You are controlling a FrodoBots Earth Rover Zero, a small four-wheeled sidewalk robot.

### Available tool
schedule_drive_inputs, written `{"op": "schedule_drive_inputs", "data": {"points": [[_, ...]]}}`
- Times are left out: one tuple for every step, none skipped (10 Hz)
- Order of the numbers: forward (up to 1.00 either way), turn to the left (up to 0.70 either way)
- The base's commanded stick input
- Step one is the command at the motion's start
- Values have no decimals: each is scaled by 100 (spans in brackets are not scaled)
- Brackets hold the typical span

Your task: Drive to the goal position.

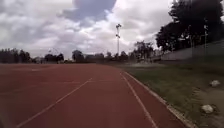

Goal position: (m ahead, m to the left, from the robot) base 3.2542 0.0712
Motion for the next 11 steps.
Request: {"op": "schedule_drive_inputs", "data": {"points": [[60, 0], [60, 0], [60, 0], [60, 0], [60, 0], [60, 0], [60, 0], [60, 0], [60, 0], [60, 0], [60, 0]]}}
